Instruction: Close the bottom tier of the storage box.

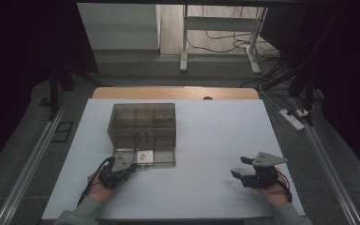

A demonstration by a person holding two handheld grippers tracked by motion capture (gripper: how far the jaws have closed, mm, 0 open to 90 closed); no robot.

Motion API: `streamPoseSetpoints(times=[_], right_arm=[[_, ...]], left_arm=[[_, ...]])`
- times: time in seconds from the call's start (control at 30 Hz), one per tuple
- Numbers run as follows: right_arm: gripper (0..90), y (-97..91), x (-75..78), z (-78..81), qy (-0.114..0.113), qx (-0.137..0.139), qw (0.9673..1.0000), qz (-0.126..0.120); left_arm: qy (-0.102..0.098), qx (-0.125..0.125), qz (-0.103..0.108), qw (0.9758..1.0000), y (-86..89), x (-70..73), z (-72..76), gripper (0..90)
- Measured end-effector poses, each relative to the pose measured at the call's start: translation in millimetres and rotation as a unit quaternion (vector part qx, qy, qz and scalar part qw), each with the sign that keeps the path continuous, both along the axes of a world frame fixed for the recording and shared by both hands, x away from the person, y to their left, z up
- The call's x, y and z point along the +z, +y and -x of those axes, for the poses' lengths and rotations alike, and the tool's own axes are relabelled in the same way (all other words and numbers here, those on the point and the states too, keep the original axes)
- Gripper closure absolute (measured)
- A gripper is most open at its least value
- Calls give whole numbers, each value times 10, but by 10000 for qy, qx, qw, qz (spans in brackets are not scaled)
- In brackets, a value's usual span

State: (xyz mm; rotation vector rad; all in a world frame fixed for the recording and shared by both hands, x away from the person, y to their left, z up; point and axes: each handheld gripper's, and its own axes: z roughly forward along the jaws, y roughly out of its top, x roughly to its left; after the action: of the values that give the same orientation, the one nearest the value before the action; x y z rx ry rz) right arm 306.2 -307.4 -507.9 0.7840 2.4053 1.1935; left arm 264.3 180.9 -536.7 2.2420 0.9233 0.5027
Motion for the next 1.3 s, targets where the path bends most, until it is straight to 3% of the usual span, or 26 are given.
streamPoseSetpoints(times=[1.3], right_arm=[[310, 6, -13, -17, -32, -21, 10000, 43]], left_arm=[[-169, 123, -12, 9998, -26, -1, -141, 889]])
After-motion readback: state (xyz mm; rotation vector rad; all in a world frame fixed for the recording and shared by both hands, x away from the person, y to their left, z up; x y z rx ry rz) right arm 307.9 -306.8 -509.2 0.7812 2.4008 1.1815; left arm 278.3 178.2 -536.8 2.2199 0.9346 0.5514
